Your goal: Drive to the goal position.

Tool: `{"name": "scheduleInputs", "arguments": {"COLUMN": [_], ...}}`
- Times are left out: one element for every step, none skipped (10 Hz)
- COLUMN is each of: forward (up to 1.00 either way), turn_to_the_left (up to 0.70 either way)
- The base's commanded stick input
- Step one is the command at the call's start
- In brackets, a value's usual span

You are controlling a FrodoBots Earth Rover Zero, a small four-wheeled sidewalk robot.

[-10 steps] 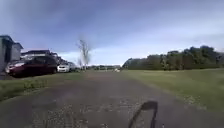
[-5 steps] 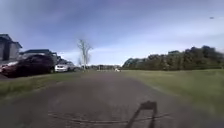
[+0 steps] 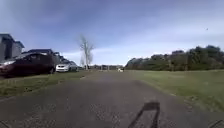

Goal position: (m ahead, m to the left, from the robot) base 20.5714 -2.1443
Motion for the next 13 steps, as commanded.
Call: {"name": "scheduleInputs", "arguments": {"forward": [1.00,1.00,1.00,1.00,1.00,1.00,1.00,1.00,1.00,1.00,1.00,1.00,1.00], "turn_to_the_left": [0.00,0.00,0.00,0.00,0.00,0.00,0.00,0.00,0.00,0.00,0.00,0.00,0.00]}}
